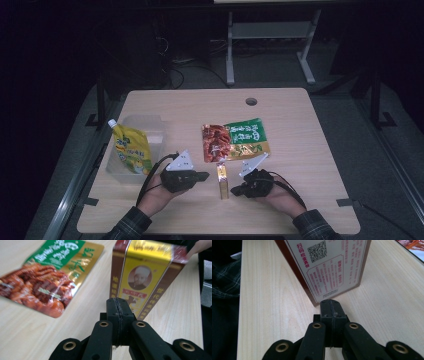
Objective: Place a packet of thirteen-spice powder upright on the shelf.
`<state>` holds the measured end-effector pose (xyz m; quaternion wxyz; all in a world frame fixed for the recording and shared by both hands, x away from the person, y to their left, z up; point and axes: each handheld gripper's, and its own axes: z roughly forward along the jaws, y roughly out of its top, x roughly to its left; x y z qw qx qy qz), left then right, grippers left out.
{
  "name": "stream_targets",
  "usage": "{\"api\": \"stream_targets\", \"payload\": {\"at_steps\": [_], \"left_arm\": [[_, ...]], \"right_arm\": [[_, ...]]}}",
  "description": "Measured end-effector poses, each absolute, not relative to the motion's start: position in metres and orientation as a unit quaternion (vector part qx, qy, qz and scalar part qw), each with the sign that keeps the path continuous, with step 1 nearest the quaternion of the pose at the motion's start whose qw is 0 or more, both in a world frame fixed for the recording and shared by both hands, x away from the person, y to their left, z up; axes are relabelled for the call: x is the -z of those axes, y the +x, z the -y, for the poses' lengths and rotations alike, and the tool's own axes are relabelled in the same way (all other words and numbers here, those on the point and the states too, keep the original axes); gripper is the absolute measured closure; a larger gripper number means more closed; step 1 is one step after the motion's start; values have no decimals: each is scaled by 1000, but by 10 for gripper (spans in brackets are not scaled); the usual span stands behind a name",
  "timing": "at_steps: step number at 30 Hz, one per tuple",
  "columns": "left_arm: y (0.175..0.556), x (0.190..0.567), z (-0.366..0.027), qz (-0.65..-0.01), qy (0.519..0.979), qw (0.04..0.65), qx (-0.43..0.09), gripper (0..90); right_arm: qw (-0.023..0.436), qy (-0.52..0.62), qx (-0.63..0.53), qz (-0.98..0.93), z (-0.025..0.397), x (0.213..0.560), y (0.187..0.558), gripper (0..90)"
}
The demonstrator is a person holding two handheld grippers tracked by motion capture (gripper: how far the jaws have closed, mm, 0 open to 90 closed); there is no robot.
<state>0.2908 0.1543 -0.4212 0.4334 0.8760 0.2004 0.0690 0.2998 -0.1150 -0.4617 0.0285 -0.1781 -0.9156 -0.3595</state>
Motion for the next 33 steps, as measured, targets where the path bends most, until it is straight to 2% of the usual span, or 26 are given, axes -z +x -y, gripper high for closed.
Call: {"api": "stream_targets", "payload": {"at_steps": [5,15,23,33], "left_arm": [[291,437,-144,-193,889,415,-32,897],[280,453,-126,-164,902,399,-2,898],[277,455,-120,-152,907,393,3,898],[277,456,-114,-146,906,397,-1,897]], "right_arm": [[22,-199,365,909,115,459,304,899],[9,-224,388,894,106,459,324,900],[6,-215,387,897,96,460,331,900],[25,-216,396,892,87,465,337,899]]}}
